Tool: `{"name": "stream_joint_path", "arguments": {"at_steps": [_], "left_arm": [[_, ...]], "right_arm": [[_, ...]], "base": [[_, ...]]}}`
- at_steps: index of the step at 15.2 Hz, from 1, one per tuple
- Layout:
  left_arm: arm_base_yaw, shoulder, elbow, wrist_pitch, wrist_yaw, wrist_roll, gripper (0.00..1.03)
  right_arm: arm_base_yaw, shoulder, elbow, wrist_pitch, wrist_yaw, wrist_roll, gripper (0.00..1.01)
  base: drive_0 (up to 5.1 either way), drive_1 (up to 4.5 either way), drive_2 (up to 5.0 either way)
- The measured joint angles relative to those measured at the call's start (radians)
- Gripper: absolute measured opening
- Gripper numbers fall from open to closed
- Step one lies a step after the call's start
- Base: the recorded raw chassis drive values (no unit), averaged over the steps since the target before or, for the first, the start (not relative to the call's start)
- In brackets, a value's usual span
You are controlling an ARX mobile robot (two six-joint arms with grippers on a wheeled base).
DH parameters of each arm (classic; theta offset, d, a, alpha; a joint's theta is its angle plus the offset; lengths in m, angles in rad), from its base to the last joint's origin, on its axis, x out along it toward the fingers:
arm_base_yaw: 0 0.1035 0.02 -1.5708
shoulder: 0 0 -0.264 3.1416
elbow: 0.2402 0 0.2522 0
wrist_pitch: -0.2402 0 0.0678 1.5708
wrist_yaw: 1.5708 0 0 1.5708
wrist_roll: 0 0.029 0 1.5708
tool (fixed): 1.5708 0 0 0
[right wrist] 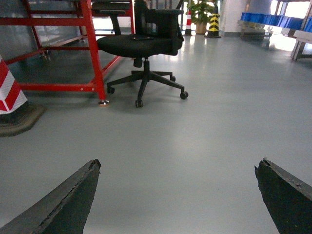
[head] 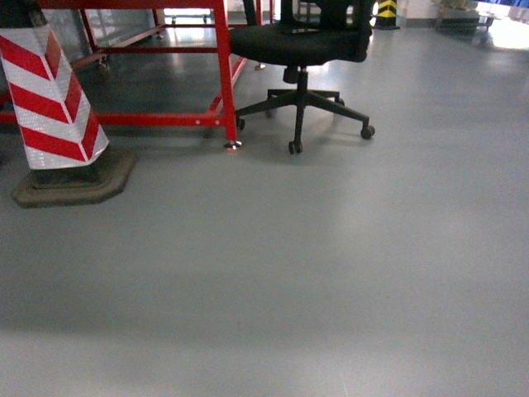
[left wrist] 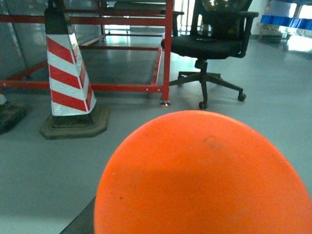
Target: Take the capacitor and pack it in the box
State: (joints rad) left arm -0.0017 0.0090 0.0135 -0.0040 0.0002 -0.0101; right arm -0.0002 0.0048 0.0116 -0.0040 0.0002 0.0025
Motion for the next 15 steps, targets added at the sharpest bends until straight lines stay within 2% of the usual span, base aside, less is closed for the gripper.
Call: {"name": "stream_joint_path", "arguments": {"at_steps": [15], "left_arm": [[0.000, 0.000, 0.000, -0.003, -0.001, 0.000, 0.44]], "right_arm": [[0.000, 0.000, 0.000, 0.002, 0.000, 0.000, 0.98]], "base": [[-5.0, 2.45, 2.4]]}}
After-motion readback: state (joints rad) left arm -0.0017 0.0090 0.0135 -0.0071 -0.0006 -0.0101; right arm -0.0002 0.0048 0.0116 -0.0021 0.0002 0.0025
